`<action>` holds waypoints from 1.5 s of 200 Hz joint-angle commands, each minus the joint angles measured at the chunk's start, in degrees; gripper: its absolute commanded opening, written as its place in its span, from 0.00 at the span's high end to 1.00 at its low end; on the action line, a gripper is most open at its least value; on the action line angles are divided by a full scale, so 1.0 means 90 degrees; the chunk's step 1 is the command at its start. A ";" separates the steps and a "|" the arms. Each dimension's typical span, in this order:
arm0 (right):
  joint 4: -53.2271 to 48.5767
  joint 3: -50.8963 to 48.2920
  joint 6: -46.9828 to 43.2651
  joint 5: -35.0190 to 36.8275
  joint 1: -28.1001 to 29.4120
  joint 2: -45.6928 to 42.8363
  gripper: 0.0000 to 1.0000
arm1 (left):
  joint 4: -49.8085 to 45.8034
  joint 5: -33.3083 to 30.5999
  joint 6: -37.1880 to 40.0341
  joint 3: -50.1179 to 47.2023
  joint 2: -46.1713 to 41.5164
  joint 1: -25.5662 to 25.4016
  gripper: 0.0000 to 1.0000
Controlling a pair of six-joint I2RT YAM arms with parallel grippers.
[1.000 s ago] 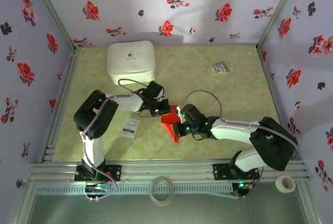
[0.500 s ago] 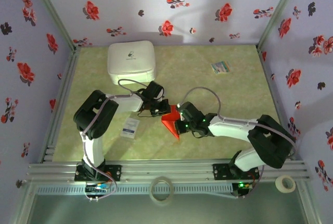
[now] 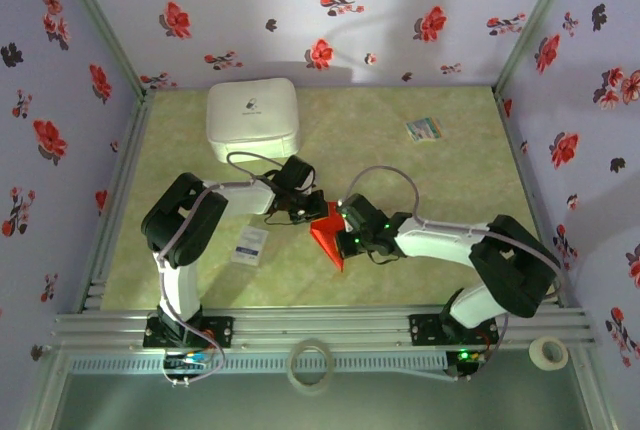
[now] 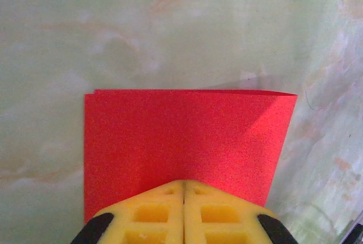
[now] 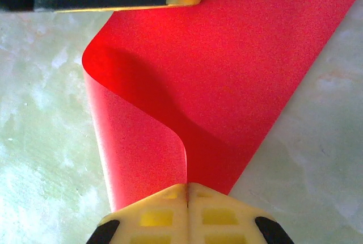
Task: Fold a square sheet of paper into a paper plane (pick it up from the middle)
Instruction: Third fold the triangle at the center of the table.
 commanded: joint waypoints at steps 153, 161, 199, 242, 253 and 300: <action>-0.0291 0.0359 -0.0080 0.0272 -0.0033 0.0334 0.95 | -0.0287 -0.0059 -0.0083 -0.0156 -0.0081 -0.0047 0.93; -0.0320 0.0352 -0.0075 0.0272 -0.0033 0.0342 0.95 | -0.0282 -0.0059 -0.0086 -0.0159 -0.0081 -0.0051 0.93; -0.0455 0.0351 -0.0065 0.0217 -0.0033 0.0299 0.95 | -0.0277 -0.0060 -0.0088 -0.0165 -0.0092 -0.0047 0.93; -0.0519 0.0352 -0.0080 0.0283 -0.0034 0.0312 0.95 | -0.0248 -0.0062 -0.0108 -0.0186 -0.0103 -0.0050 0.93; -0.0465 0.0368 -0.0080 0.0311 -0.0041 0.0348 0.95 | -0.0238 -0.0062 -0.0104 -0.0186 -0.0106 -0.0047 0.93; -0.0438 0.0537 -0.0069 0.0335 -0.0034 0.0555 0.95 | -0.0238 -0.0060 -0.0110 -0.0173 -0.0111 -0.0051 0.93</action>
